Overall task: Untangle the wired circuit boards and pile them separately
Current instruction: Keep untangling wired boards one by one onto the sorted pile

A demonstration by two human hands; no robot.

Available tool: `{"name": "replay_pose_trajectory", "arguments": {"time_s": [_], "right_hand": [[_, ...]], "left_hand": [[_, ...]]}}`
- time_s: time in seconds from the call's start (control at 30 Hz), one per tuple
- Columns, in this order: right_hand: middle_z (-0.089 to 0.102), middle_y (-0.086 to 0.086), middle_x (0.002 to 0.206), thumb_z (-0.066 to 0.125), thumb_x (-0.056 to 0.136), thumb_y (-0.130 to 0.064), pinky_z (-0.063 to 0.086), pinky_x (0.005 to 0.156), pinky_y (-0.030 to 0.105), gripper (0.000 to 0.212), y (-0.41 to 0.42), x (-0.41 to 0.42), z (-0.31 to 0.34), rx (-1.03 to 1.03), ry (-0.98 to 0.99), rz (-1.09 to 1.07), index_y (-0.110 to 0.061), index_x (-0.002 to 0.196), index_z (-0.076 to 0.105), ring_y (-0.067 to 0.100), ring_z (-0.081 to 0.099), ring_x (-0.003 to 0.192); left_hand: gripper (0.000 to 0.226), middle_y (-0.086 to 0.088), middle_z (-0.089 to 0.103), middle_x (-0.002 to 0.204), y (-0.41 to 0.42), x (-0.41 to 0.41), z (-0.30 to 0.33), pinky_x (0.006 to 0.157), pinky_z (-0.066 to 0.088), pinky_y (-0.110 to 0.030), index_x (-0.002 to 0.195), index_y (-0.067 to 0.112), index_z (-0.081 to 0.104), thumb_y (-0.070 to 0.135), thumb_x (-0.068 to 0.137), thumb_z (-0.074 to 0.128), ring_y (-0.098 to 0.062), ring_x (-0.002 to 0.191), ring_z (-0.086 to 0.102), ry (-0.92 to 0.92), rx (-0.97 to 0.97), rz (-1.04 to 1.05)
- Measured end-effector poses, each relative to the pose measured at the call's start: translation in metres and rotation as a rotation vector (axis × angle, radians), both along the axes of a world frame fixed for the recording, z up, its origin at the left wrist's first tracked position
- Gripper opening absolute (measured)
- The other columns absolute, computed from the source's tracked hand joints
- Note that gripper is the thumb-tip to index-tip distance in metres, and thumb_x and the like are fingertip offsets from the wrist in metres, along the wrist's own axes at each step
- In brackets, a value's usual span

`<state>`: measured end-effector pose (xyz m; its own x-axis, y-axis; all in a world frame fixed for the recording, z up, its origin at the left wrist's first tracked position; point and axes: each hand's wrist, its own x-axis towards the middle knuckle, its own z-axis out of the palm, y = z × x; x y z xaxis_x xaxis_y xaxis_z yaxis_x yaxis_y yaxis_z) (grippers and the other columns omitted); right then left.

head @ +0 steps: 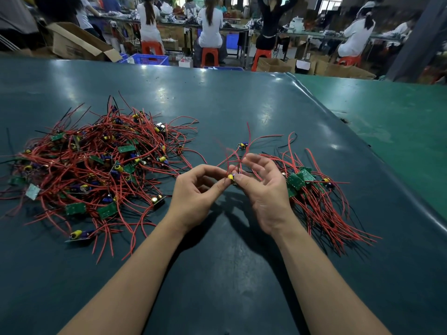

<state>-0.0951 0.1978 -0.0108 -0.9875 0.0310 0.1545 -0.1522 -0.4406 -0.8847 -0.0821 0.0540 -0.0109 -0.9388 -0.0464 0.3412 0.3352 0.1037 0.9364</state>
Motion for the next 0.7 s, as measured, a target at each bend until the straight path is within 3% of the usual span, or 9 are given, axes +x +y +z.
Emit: {"name": "replay_pose_trajectory", "arguments": {"time_s": [0.07,0.17,0.23,0.33,0.4,0.47,0.53,0.63,0.7], "right_hand": [[0.070,0.012,0.104,0.063,0.083,0.016,0.053,0.096,0.037,0.040,-0.001,-0.001,-0.001,0.013,-0.013,0.011,-0.010,0.112,0.056,0.028,0.068,0.100],[0.071,0.007,0.090,0.061,0.086,0.015,0.054,0.090,0.033,0.042,-0.002,-0.001,-0.002,0.100,-0.022,-0.009,-0.005,0.122,0.055,0.020,0.066,0.090],[0.069,0.005,0.088,0.060,0.085,0.017,0.054,0.089,0.032,0.046,-0.002,-0.001,-0.002,0.104,-0.015,-0.015,-0.006,0.125,0.054,0.019,0.065,0.090],[0.069,0.007,0.086,0.055,0.088,0.016,0.056,0.087,0.029,0.032,-0.003,0.000,0.002,-0.004,-0.060,0.005,-0.009,0.105,0.065,0.019,0.067,0.092],[0.070,0.010,0.088,0.056,0.090,0.011,0.057,0.087,0.033,0.021,-0.003,0.002,0.004,-0.072,-0.094,0.018,-0.007,0.091,0.067,0.021,0.067,0.093],[0.069,0.008,0.084,0.058,0.091,0.008,0.059,0.080,0.033,0.017,-0.002,0.002,0.005,-0.079,-0.126,-0.009,-0.006,0.085,0.066,0.019,0.066,0.086],[0.068,0.008,0.081,0.057,0.092,0.007,0.060,0.073,0.030,0.017,-0.001,0.001,0.006,-0.072,-0.160,-0.038,-0.007,0.084,0.064,0.019,0.065,0.079],[0.069,0.012,0.082,0.058,0.090,0.008,0.060,0.069,0.028,0.014,0.001,0.002,0.009,-0.131,-0.166,-0.008,-0.004,0.088,0.065,0.019,0.069,0.074],[0.070,0.014,0.083,0.059,0.088,0.010,0.060,0.069,0.027,0.014,0.001,0.003,0.010,-0.154,-0.130,0.019,-0.002,0.089,0.066,0.020,0.070,0.075]], "left_hand": [[0.020,-0.014,0.069,0.077,-0.001,-0.002,-0.002,0.066,0.049,-0.028,0.083,0.018,0.069,-0.002,0.083,0.072,-0.019,0.070,0.060,-0.019,0.008,-0.012],[0.017,-0.007,0.070,0.080,0.000,0.000,-0.002,0.065,0.052,-0.025,0.088,0.017,0.068,0.000,0.084,0.072,-0.013,0.070,0.064,-0.021,-0.026,-0.058],[0.017,-0.003,0.070,0.085,0.001,0.000,-0.004,0.065,0.053,-0.030,0.093,0.016,0.067,0.003,0.084,0.073,-0.013,0.071,0.063,0.009,-0.086,-0.063],[0.015,-0.011,0.067,0.092,0.002,-0.003,-0.006,0.070,0.053,-0.040,0.088,0.018,0.067,0.007,0.083,0.075,-0.022,0.075,0.065,0.071,-0.153,0.006],[0.012,-0.011,0.071,0.087,0.001,-0.003,-0.005,0.070,0.055,-0.044,0.088,0.016,0.065,0.005,0.087,0.071,-0.025,0.075,0.068,0.030,-0.048,0.007],[0.009,0.000,0.074,0.085,0.000,-0.003,-0.004,0.066,0.058,-0.030,0.089,0.012,0.063,0.003,0.090,0.067,-0.015,0.075,0.072,0.006,0.081,0.019],[0.007,-0.003,0.075,0.087,0.000,-0.004,-0.003,0.067,0.058,-0.025,0.090,0.008,0.061,0.002,0.091,0.064,-0.015,0.073,0.072,-0.013,0.220,0.042],[0.004,-0.010,0.072,0.088,0.001,-0.004,0.000,0.068,0.057,-0.028,0.091,0.008,0.060,0.006,0.091,0.062,-0.021,0.071,0.070,-0.081,0.398,0.006],[0.018,-0.006,0.070,0.086,0.003,-0.004,0.001,0.070,0.056,-0.027,0.098,0.007,0.062,0.013,0.082,0.069,-0.018,0.071,0.068,-0.108,0.390,-0.051]]}}
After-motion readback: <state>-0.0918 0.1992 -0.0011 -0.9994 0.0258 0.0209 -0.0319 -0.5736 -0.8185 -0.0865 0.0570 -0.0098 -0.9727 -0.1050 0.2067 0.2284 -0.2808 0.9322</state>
